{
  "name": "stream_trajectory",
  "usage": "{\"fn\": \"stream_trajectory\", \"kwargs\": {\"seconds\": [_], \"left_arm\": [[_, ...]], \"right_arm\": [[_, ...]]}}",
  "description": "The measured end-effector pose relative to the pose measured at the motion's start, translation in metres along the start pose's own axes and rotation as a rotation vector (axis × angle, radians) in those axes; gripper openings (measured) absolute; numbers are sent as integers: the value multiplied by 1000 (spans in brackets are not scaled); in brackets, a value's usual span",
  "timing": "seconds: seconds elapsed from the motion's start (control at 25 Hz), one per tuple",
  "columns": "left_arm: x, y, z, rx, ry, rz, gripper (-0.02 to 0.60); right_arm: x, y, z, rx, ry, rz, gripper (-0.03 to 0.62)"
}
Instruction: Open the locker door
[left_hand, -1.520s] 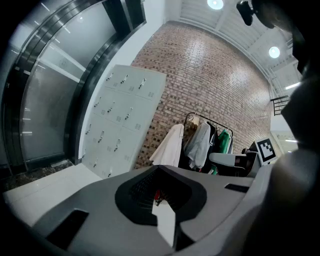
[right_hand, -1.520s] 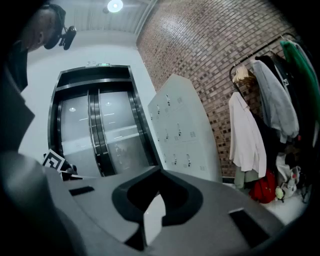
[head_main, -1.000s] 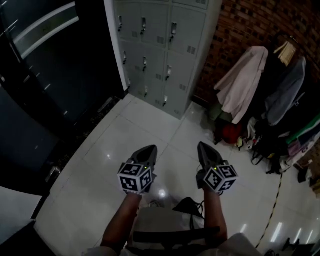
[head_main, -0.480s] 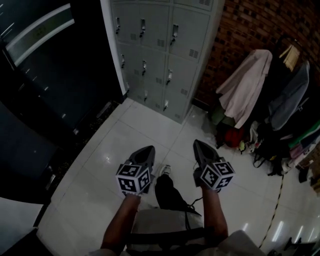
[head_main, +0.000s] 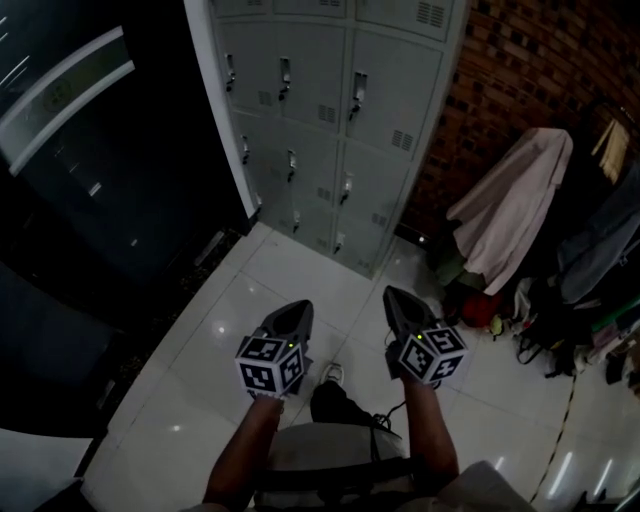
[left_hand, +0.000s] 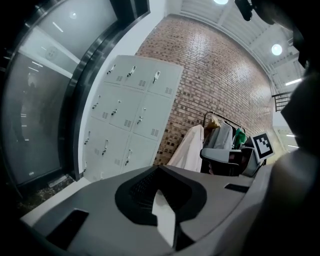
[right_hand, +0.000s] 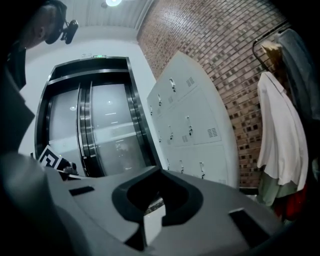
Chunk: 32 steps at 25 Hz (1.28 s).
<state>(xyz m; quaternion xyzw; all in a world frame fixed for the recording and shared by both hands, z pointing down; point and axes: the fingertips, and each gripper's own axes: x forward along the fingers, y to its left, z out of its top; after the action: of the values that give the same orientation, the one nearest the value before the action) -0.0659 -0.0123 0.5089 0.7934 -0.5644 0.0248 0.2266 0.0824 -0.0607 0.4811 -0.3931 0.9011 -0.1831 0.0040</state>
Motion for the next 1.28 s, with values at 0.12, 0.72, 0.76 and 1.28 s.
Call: {"fn": "stream_trajectory", "kwargs": {"seconds": [0.12,0.72,0.76,1.28], "left_arm": [[38,19,24,0,-2,0,-3],[173,83,103,17,-22,30,-3],[178,87,107,19,-23,32,-3],[264,122,171,30,-23,-58,-3]], "right_arm": [[41,-22,16,-5,5,6,3],[184,-103,78,-56,2,40,3],[192,-106,82,-61,-1,41,3],[290,-142,156,-89,-81,-65,3]]}}
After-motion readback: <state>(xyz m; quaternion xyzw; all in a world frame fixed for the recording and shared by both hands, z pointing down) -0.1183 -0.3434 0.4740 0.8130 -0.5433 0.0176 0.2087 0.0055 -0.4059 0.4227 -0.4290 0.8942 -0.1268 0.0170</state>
